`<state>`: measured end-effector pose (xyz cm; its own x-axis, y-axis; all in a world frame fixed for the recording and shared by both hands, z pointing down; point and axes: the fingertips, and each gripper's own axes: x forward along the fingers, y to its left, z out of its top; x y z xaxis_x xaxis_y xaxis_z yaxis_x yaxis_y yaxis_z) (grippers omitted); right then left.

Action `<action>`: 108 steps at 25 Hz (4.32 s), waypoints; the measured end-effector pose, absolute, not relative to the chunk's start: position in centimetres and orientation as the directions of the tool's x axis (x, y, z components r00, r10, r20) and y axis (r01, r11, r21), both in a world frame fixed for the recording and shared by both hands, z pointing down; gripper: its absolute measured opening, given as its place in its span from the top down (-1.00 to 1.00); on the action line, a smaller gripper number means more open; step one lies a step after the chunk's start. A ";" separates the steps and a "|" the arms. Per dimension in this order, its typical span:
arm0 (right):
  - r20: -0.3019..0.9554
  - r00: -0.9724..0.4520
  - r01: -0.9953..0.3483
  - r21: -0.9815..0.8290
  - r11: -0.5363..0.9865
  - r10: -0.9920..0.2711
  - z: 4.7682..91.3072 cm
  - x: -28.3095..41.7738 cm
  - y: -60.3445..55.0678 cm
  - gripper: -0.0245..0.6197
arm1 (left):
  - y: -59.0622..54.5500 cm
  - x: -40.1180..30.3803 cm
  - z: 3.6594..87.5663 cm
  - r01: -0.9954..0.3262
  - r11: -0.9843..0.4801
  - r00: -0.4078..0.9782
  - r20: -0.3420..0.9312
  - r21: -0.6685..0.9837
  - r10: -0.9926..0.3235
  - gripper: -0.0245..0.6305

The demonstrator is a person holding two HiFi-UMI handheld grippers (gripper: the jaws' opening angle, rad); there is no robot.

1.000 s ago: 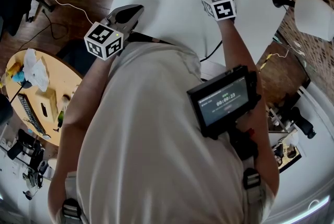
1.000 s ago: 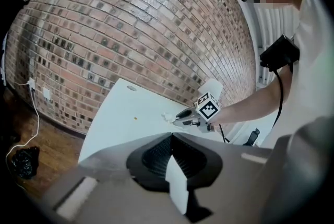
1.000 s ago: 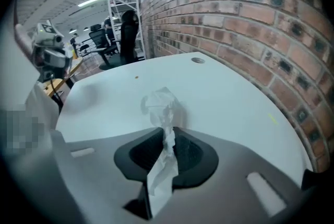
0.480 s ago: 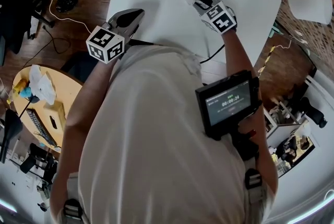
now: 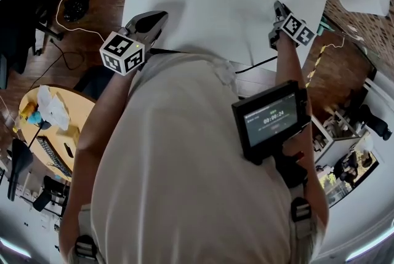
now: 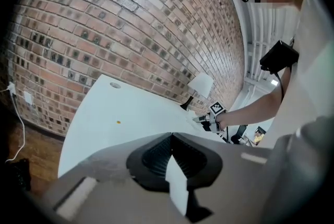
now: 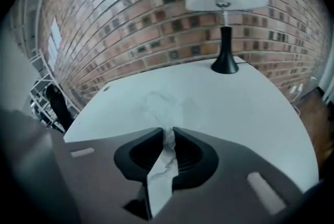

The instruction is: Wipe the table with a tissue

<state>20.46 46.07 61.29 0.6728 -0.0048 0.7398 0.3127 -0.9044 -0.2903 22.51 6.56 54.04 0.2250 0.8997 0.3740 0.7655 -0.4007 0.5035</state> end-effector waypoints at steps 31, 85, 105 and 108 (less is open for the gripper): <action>0.839 0.463 -0.475 -0.039 -0.879 -0.287 63.3 26.8 26.1 0.74 | 6.0 21.5 53.8 0.754 -0.435 0.254 0.391 0.493 0.884 0.91; 0.783 0.452 -0.632 -0.057 -0.773 -0.428 64.0 36.4 13.4 0.74 | -5.0 21.4 56.1 0.583 -0.633 0.461 0.435 0.510 0.774 0.91; 0.789 0.493 -0.718 0.130 -0.684 -0.367 63.0 36.7 8.2 0.78 | -5.9 22.0 55.5 0.547 -0.660 0.501 0.429 0.516 0.751 0.91; 0.794 0.443 -0.778 0.109 -0.618 -0.417 63.3 35.5 6.2 0.78 | -5.6 21.9 55.6 0.552 -0.656 0.495 0.431 0.515 0.755 0.91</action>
<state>35.45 6.22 63.35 0.4426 -0.4172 0.7938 -0.7785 -0.6181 0.1092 21.94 -5.59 55.64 0.4946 0.7548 0.4308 0.5517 -0.6557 0.5154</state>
